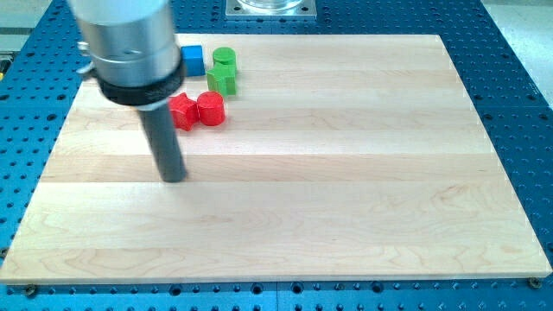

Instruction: Move the red star to the bottom left of the green star

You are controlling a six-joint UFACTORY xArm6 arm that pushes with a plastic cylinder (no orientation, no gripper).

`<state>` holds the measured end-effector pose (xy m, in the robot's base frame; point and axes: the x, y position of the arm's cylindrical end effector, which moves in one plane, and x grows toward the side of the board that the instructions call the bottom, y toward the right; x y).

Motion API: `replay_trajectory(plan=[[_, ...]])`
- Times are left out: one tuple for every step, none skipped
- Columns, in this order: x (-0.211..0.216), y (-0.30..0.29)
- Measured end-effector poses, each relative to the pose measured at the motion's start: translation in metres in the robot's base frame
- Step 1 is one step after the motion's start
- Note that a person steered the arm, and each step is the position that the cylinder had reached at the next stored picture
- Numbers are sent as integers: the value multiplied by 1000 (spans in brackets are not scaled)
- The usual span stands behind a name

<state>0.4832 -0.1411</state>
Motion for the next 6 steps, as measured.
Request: replay_trajectory(plan=[[-34, -16], [-71, -57], [-102, -20], [-126, -3], [-149, 47], [-163, 107]])
